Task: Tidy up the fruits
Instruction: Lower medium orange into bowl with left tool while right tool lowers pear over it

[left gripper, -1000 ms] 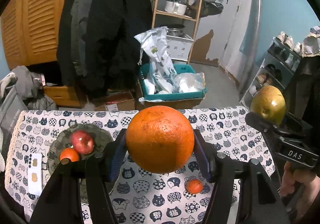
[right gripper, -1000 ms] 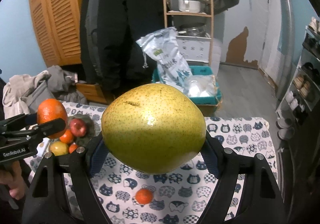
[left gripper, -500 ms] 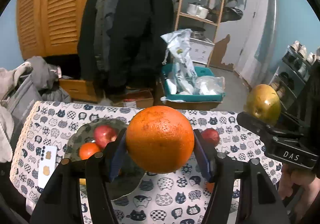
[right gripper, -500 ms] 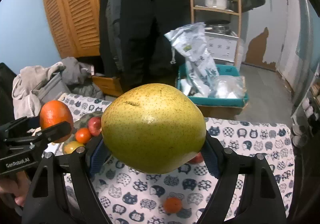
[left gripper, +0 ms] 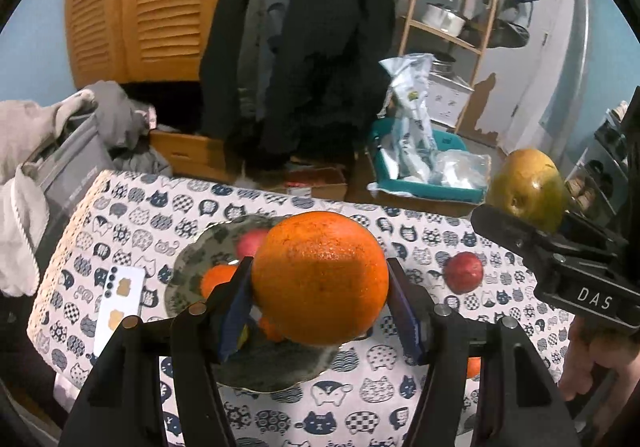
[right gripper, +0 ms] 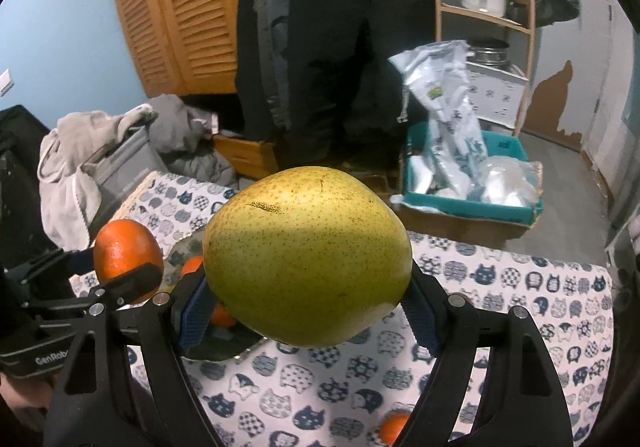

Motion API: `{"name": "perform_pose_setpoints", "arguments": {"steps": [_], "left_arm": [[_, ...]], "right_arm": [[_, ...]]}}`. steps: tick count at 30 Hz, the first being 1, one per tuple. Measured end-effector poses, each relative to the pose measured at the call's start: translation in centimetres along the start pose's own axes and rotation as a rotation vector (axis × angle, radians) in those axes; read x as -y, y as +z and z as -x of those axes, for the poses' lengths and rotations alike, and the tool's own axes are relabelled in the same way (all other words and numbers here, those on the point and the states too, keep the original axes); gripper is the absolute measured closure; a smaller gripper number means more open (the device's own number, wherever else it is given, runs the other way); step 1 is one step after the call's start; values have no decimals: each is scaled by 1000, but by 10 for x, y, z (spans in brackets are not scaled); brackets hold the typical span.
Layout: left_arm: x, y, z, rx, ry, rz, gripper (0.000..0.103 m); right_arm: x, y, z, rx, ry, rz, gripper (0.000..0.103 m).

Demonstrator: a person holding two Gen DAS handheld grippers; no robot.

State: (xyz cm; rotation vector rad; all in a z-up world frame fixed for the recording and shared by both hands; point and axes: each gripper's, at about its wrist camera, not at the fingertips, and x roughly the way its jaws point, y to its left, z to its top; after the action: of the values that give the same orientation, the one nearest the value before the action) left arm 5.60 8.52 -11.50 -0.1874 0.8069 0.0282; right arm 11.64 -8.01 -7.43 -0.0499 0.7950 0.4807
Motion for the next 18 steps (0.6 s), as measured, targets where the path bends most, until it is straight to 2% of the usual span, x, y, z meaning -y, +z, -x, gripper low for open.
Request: {"name": "perform_pose_setpoints", "arguments": {"steps": [4, 18], "left_arm": [[-16, -5, -8, -21, 22, 18, 39], [-51, -45, -65, -194, 31, 72, 38]], "right_arm": [[-14, 2, -14, -19, 19, 16, 23], [-46, -11, -82, -132, 68, 28, 23]]}}
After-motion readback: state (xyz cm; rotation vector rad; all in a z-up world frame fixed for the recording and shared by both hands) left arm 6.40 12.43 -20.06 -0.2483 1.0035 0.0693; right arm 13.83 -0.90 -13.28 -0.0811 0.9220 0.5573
